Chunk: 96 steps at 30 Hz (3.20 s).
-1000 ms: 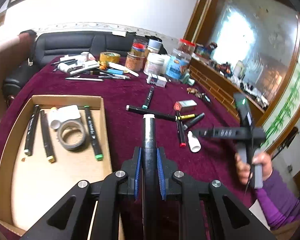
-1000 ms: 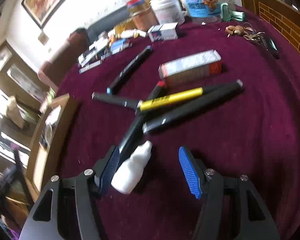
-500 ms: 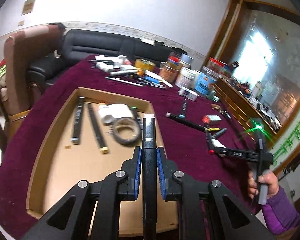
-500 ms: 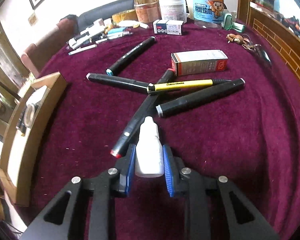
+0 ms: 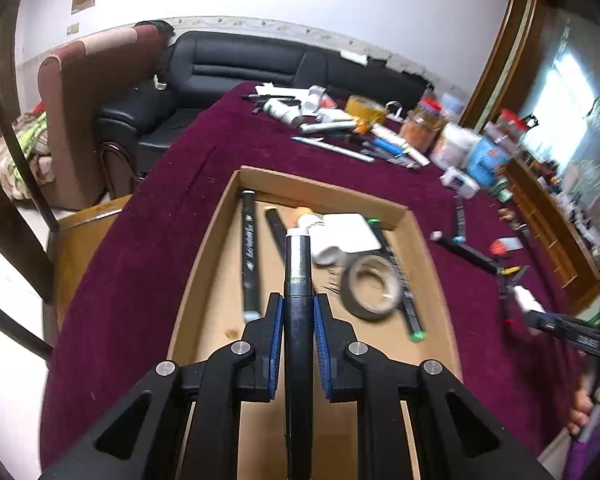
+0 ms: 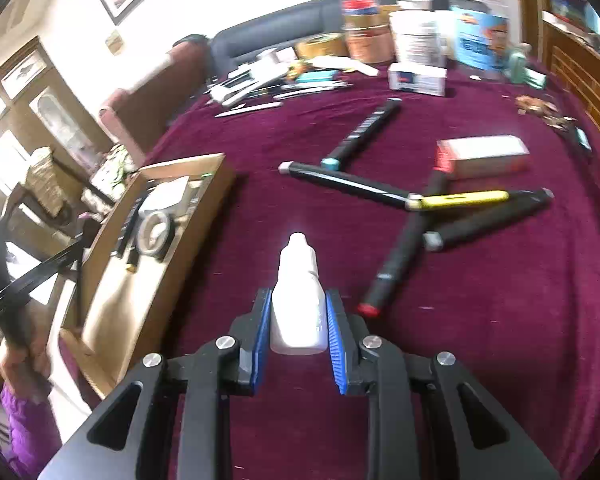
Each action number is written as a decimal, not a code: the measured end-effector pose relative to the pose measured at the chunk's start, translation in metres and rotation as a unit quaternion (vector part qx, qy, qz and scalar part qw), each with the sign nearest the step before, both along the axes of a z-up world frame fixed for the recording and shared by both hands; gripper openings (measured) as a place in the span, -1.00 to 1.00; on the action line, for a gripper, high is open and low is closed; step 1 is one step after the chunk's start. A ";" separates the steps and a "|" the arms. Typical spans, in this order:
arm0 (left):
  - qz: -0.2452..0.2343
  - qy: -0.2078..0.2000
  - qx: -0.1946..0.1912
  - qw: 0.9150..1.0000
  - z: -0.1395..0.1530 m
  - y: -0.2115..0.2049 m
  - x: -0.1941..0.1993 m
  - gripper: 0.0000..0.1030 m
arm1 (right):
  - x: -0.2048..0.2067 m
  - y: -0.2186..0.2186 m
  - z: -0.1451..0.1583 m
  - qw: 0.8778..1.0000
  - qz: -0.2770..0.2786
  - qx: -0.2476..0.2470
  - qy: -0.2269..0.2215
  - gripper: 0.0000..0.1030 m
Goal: Organize rigid objects
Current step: 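Lower the pink-ended marker into the tray with the left tool while the right tool sets the white bottle there, then grasp a black marker lying on the table with the right tool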
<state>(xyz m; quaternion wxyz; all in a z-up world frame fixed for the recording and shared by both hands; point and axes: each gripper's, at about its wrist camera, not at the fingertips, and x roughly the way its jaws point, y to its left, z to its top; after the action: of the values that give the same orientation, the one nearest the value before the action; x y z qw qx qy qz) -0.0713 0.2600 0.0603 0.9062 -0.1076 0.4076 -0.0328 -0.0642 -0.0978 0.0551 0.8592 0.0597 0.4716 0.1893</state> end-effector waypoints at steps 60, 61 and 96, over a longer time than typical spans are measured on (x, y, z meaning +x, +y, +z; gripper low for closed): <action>0.007 -0.021 -0.032 0.999 0.025 -0.036 -0.049 0.59 | 0.028 0.087 -0.017 0.999 0.042 -0.026 -0.007 0.08; -0.005 -0.018 -0.032 0.999 0.023 -0.046 -0.049 0.59 | 0.030 0.075 -0.020 0.999 0.030 -0.025 -0.005 0.08; 0.039 0.027 0.035 0.998 -0.009 -0.046 -0.053 0.60 | 0.166 0.022 -0.032 0.994 -0.060 -0.048 0.073 0.07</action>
<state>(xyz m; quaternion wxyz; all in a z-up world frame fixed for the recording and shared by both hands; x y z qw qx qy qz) -0.1240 0.2140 0.0510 0.8986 -0.0931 0.4282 0.0200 0.1017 -0.0756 0.0226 0.8342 0.0601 0.5371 0.1099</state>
